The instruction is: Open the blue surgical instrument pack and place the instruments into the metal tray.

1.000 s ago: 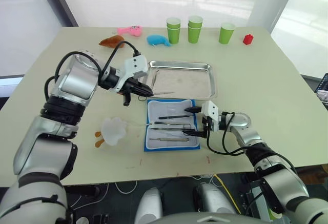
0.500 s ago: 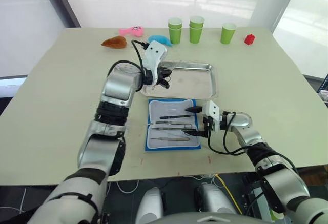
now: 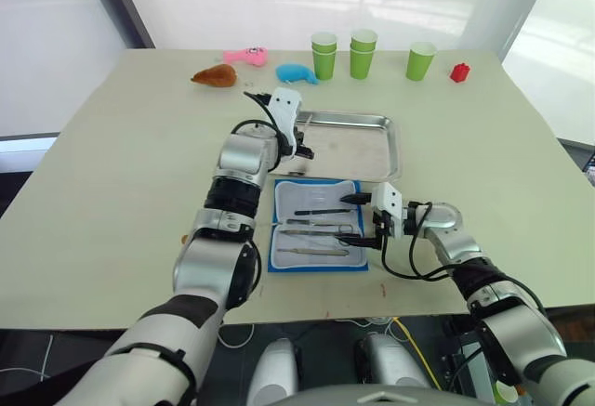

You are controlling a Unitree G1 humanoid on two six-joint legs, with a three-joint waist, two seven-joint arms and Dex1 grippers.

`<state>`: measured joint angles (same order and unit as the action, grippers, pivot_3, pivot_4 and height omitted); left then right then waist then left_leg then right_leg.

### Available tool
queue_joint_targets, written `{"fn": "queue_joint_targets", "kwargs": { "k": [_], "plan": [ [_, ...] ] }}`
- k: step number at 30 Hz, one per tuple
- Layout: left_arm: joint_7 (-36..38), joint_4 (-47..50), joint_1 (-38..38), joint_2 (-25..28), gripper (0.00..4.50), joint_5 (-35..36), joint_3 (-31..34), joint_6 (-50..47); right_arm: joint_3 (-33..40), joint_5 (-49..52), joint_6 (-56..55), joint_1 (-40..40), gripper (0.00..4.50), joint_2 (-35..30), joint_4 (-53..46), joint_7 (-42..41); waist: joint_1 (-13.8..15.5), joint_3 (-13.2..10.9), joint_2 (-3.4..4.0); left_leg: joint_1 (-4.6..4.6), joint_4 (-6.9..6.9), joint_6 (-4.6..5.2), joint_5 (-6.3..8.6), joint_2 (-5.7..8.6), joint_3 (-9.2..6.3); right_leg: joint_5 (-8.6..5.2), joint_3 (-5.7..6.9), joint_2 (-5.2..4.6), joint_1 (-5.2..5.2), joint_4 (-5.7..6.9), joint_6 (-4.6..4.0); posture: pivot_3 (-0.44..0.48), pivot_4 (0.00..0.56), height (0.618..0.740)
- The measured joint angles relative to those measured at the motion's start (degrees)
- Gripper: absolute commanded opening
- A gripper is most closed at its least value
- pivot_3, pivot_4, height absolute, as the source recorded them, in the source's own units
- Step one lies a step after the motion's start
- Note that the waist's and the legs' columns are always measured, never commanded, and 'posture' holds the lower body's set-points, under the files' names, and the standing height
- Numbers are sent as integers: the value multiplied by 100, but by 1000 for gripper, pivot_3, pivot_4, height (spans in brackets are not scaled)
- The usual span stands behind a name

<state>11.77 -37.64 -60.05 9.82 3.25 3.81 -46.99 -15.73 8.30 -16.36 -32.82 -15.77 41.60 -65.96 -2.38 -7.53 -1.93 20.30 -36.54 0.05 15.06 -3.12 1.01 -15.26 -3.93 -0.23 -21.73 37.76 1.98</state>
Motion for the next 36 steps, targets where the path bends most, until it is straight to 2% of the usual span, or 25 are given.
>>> {"fn": "queue_joint_targets", "kwargs": {
  "k": [7, 21, 27, 36],
  "plan": [
    [-475, -692, -81, -231, 87, 151, 318, 299, 0, 1, 28, 9, 4500, -30, -64, -20, 2, -13, 10, 5, 2, -3, 0, 4, -2, 0, 5, -4, 0, -5, 3, 0, 150, 740],
    [-690, -1498, -210, -245, 87, 150, 454, 901, 0, 1, 93, 91, 4500, -68, -234, 21, 4, -18, 12, 13, 2, -6, 0, 7, -10, 0, 17, -8, -1, -13, 5, 0, 150, 740],
    [-761, -1534, -215, -244, 2363, 146, 454, 980, 0, 1, 109, 97, 4500, -68, -246, 36, 3, -18, 13, 13, 2, -6, 0, 7, -10, 0, 18, -8, -1, -13, 6, 0, 150, 740],
    [-580, -1294, -212, -217, 2363, 154, 425, 788, 0, 1, 109, 96, 4500, -67, -250, 37, 1, -23, 12, 14, 2, -7, 0, 7, -11, 0, 20, -8, -1, -13, 6, 0, 150, 740]
  ]
}}
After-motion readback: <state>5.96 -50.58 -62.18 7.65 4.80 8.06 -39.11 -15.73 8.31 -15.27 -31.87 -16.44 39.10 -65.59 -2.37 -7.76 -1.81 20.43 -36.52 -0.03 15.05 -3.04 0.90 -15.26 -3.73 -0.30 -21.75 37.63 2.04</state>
